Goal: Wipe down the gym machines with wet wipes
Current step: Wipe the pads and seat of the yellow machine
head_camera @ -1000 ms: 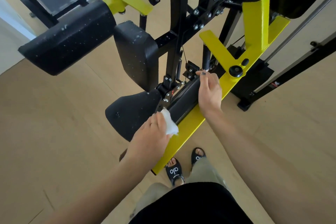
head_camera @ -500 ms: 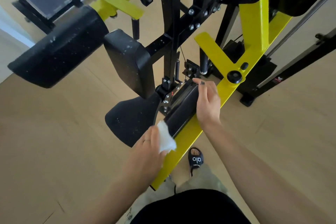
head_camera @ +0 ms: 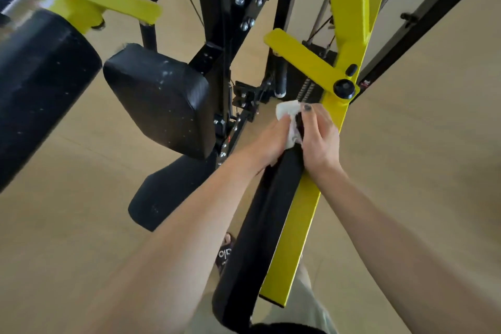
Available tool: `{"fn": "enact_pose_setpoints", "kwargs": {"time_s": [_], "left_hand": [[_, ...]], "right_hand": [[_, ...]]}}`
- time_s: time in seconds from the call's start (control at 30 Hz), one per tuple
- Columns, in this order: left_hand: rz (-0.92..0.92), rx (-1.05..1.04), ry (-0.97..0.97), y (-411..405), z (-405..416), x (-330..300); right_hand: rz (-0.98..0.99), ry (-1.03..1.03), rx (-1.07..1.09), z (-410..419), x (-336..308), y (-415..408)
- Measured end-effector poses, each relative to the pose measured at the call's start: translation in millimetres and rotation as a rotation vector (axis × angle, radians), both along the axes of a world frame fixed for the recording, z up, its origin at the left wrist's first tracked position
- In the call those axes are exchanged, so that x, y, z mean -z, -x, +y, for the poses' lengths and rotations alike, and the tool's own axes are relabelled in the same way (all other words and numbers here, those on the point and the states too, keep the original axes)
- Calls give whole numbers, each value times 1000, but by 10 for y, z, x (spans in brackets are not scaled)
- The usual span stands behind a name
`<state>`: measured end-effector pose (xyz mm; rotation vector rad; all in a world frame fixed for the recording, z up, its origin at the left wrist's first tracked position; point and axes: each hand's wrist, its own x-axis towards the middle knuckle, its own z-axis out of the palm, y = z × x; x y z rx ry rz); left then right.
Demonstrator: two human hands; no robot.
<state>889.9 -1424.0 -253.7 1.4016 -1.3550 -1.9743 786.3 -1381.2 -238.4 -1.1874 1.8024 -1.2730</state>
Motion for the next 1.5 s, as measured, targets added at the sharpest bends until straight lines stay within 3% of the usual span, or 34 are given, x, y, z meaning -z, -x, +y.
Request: {"fn": "enact_pose_setpoints", "kwargs": {"time_s": [0.1, 0.2, 0.27, 0.37, 0.47, 0.53, 0.63, 0.83, 1.0, 1.13, 1.23, 1.33, 1.5], "left_hand": [[-36, 38, -72, -186, 98, 251], [-51, 121, 3, -518, 604, 62], [-68, 124, -57, -763, 981, -51], [-102, 65, 103, -982, 1286, -55], [-157, 28, 222, -851, 1047, -39], [-78, 12, 224, -620, 821, -138], [-3, -66, 151, -326, 529, -151], [-98, -48, -107, -128, 26, -11], [-128, 94, -211, -581, 620, 80], [-116, 64, -190, -753, 965, -129], [-61, 16, 15, -466, 731, -455], [-150, 7, 146, -132, 303, -458], [-153, 7, -44, -227, 302, -191]], "right_hand": [[-33, -24, 4, 11, -4, -11], [-19, -36, 14, 22, -3, -18], [-18, -35, 9, 32, -10, -27], [-5, -28, 13, 31, -23, -42], [14, -17, 14, 25, -28, -43], [14, -11, 14, 20, -21, -36], [4, -4, 19, 8, -2, -30], [-3, 11, 10, -6, 25, -14], [18, 13, 6, 19, 23, -3], [20, 20, -2, 11, 18, -18], [24, 24, -1, 6, 25, -7], [22, 37, -2, 4, 31, 2], [32, 22, 1, 8, 38, 8]]}}
